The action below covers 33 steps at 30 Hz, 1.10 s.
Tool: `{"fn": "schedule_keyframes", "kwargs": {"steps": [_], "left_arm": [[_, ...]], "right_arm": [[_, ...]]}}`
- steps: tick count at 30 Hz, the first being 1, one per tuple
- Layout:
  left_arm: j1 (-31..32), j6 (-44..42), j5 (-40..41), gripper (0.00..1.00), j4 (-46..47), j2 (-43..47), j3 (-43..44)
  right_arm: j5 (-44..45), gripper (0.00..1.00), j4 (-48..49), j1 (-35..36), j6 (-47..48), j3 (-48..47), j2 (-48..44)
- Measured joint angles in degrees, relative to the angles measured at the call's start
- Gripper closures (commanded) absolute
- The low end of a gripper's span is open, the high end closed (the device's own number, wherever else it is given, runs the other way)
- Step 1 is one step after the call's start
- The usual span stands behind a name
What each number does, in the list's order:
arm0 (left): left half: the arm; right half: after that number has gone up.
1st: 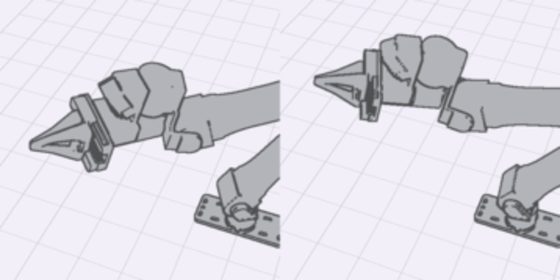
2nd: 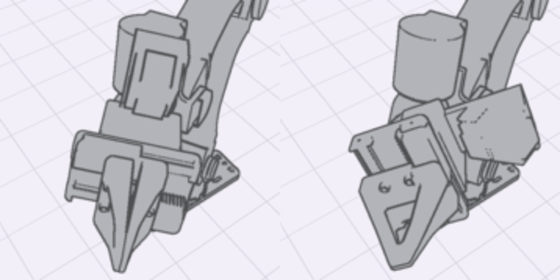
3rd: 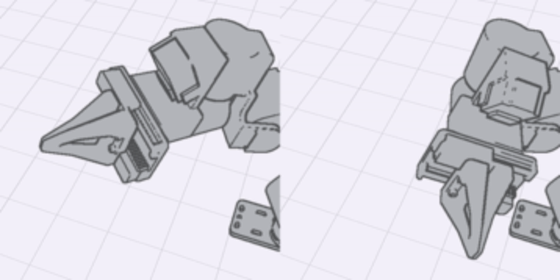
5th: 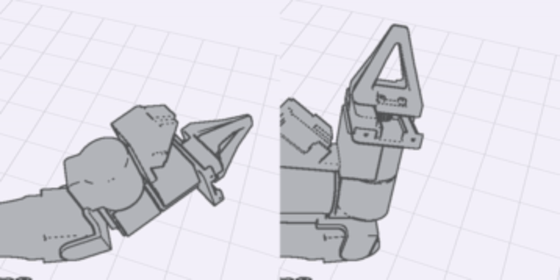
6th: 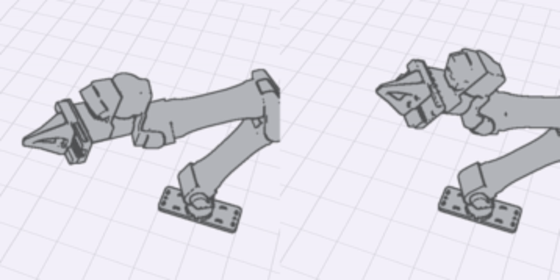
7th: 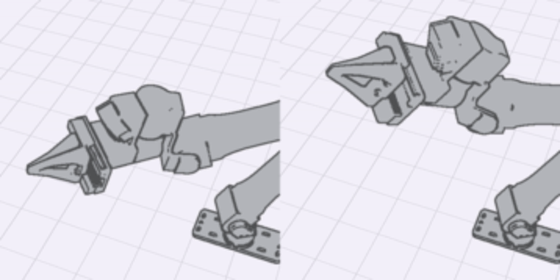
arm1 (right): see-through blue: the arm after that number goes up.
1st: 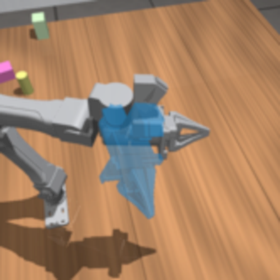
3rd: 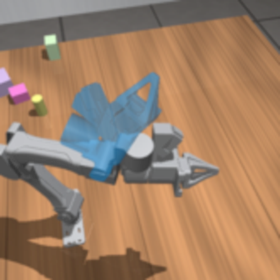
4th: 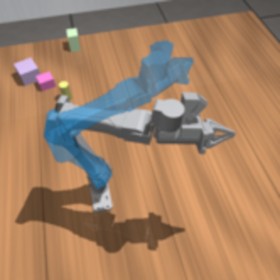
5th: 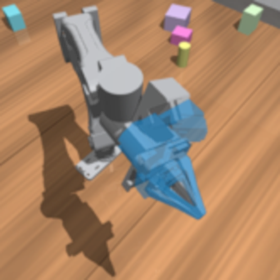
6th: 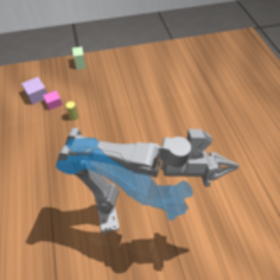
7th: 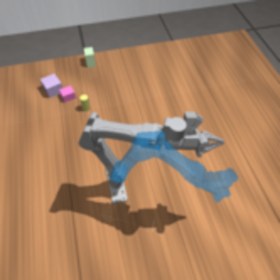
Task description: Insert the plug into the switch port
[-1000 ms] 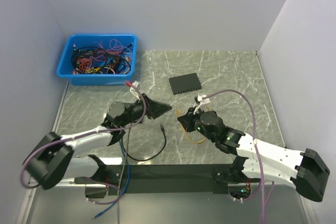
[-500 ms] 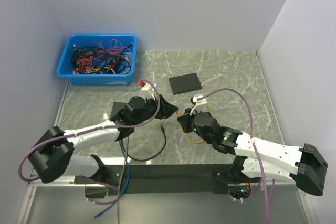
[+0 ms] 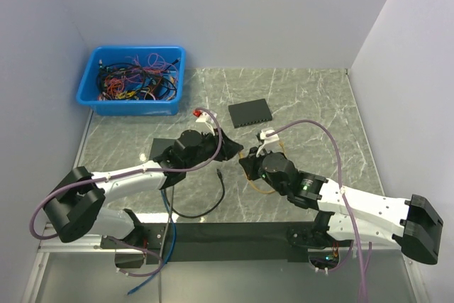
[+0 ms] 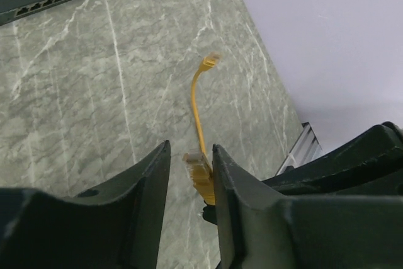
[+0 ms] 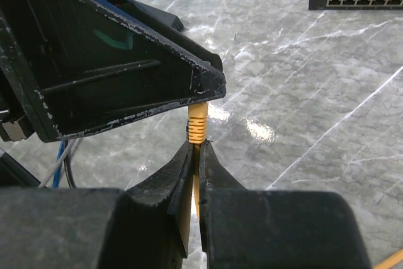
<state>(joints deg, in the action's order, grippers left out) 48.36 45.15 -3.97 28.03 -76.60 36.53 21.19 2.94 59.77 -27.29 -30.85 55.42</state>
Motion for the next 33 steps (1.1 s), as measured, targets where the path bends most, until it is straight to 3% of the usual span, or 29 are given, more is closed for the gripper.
{"fn": "schedule_keyframes", "kwargs": {"steps": [2,6,7,10,11,14,18,20,26,33], "left_arm": [[0.2,0.0,0.0,0.71,0.4,0.0,0.2],[0.6,0.5,-0.3,0.97,1.6,0.2,0.7],[0.7,0.7,-0.4,1.0,1.7,0.3,0.7],[0.7,0.8,-0.7,1.0,2.0,0.8,0.7],[0.7,0.7,-0.8,1.0,2.3,0.8,0.6],[0.7,0.6,-1.4,0.99,3.8,1.1,-0.4],[0.6,0.5,-2.7,0.99,4.9,2.2,-1.8],[0.6,0.5,-3.1,1.0,5.3,2.8,-1.8],[0.6,0.5,-7.0,0.99,9.3,7.5,-3.4],[0.1,0.6,-11.3,0.99,12.9,13.5,-4.6]], "right_arm": [[0.0,1.0,0.0,0.0,0.2,0.1,-0.6],[-0.2,1.0,0.1,0.0,0.4,0.2,-1.0],[-0.3,1.0,0.2,0.0,0.4,0.2,-1.0],[-0.8,0.65,0.7,0.0,0.1,0.2,-1.1],[-1.6,0.47,1.1,0.0,-0.1,0.3,-1.5],[-6.3,0.33,5.0,-0.7,-0.3,3.6,-7.1],[-13.6,0.32,9.3,-5.4,-1.2,7.3,-16.6],[-17.6,0.37,11.4,-8.3,-1.6,7.4,-18.7],[-30.6,0.54,17.3,-15.2,-3.7,7.9,-18.4],[-40.7,0.61,21.7,-17.3,-5.9,8.1,-16.4]]}}
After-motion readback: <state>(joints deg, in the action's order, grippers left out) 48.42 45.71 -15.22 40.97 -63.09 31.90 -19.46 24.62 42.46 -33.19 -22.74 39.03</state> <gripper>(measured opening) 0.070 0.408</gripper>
